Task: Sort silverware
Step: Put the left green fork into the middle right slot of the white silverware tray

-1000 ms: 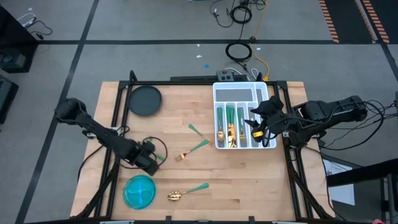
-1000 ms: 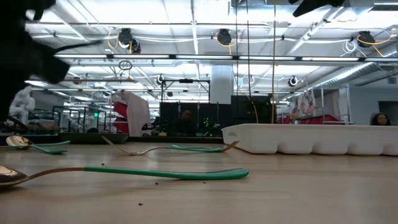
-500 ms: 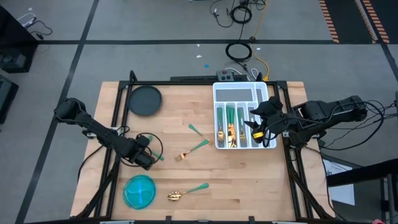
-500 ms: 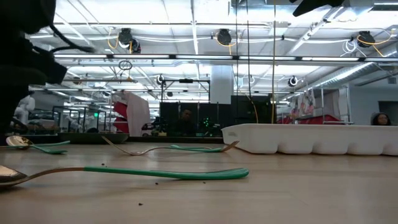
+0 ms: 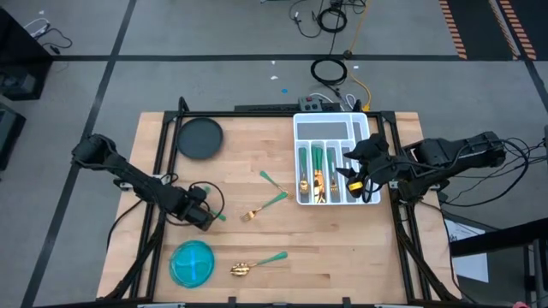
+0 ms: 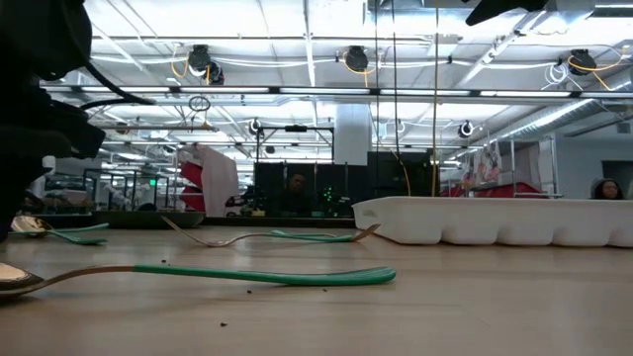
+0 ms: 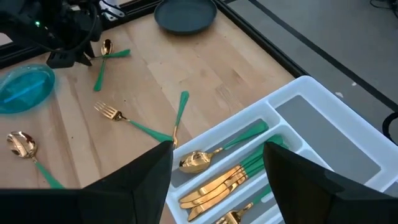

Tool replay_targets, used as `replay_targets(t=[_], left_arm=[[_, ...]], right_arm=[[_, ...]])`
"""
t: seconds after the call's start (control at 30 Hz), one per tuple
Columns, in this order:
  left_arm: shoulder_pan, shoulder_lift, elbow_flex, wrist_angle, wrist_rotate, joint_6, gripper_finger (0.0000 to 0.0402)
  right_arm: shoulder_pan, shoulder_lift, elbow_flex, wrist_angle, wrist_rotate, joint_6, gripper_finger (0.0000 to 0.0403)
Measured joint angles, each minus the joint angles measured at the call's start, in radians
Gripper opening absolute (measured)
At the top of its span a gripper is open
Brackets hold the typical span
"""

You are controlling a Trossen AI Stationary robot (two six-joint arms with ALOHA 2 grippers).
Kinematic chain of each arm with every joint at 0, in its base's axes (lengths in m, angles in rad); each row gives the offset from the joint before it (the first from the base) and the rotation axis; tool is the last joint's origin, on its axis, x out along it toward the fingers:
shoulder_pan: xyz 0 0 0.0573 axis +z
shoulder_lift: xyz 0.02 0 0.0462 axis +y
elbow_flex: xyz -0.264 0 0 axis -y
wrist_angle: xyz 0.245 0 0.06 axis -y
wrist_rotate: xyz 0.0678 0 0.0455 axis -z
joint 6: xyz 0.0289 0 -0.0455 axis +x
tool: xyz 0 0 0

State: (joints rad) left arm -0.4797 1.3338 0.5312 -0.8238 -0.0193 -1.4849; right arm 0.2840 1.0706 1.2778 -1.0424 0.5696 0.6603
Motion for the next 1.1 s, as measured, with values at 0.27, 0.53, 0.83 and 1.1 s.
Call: replay_targets(t=[0.27, 0.53, 0.83, 1.1], left_arm=[[0.031, -0.001, -0.012, 0.007, 0.011, 0.002, 0.0012], [0.041, -0.013, 0.05, -0.032, 0.035, -0.039, 0.0004], [0.041, -0.036, 0.218, -0.099, 0.032, -0.106, 0.0003], [0.116, -0.04, 0.394, -0.169, -0.099, -0.101, 0.0002]], right_arm=[[0.0, 0.0, 0.0, 0.027, 0.0, 0.009, 0.0242], [0.0, -0.006, 0.0, 0.037, 0.0, 0.003, 0.0242], [0.0, -0.054, 0.0, -0.002, 0.001, 0.027, 0.0242], [0.0, -0.107, 0.0, -0.177, 0.01, 0.109, 0.0242]])
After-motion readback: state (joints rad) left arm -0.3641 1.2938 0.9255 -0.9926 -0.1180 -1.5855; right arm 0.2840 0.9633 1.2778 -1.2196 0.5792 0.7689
